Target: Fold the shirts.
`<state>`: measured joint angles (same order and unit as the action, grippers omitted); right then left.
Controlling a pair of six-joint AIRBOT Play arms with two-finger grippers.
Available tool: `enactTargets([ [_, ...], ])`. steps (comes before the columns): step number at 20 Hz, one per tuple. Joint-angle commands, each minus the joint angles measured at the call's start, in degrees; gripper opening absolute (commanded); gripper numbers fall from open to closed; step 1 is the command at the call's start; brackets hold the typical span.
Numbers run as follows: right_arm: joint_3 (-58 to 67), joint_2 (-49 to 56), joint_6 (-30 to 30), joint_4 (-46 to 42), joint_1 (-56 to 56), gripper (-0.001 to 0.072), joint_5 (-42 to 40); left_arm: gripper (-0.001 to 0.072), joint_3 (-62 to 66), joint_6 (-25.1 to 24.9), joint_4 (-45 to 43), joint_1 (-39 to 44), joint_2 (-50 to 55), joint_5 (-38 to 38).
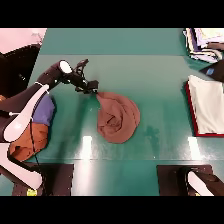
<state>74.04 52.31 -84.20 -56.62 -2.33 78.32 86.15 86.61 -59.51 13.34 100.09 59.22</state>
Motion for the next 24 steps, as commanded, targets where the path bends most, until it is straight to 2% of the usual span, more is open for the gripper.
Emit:
enactTargets([
  [1,-12.26,0.04,-0.42,0.17,1.29,0.0019,-0.20,0.0031,3.85,-0.11,-5.22,-2.73,-3.30,2.58],
  [2,-16.74,0.24,-0.42,0.66,2.93,0.0103,-1.01,0.0031,5.25,-0.13,-7.45,-3.56,-5.09,3.41],
  [3,-20.96,1.05,-0.42,2.27,4.94,0.0355,-2.45,0.0031,6.12,-0.17,-9.16,-4.13,-6.82,3.61],
  [4,-25.27,2.71,-0.37,5.03,7.67,0.0504,-4.72,0.0031,6.56,-0.59,-10.60,-4.52,-8.44,3.48],
  [6,-31.80,7.48,-0.15,9.94,14.29,0.0505,-13.49,0.0031,6.58,-1.73,-11.91,-4.57,-10.99,3.04],
  [8,-34.67,13.92,2.38,15.69,20.87,0.0503,-23.85,0.0031,6.54,-1.62,-12.11,-4.57,-11.41,4.00],
  [10,-33.81,21.29,5.81,23.41,25.94,0.0503,-30.42,0.0032,6.38,-1.62,-12.15,-4.57,-11.15,5.29],
  [13,-28.33,29.88,13.62,34.34,30.77,0.0503,-31.26,0.0031,6.34,-1.62,-12.17,-4.57,-11.04,5.90],
  [16,-21.70,35.65,14.05,34.14,34.23,0.0499,-29.97,0.0032,6.34,-1.62,-12.15,-4.57,-11.04,5.97],
  [17,-19.93,37.22,14.12,34.12,34.95,0.0445,-29.83,0.0032,6.34,-1.60,-12.15,-4.57,-11.04,6.01],
  [19,-16.57,39.69,15.52,34.05,35.87,0.0184,-29.40,0.0031,6.34,-1.55,-12.15,-4.57,-11.10,6.38],
  [20,-15.17,40.24,17.07,34.05,35.93,0.0027,-28.94,0.0030,6.34,-1.29,-12.15,-4.57,-11.43,6.34],
  [24,-10.27,34.56,18.03,30.84,31.93,0.0015,-26.23,0.0030,6.54,-1.14,-13.75,-4.57,-19.65,3.74],
])
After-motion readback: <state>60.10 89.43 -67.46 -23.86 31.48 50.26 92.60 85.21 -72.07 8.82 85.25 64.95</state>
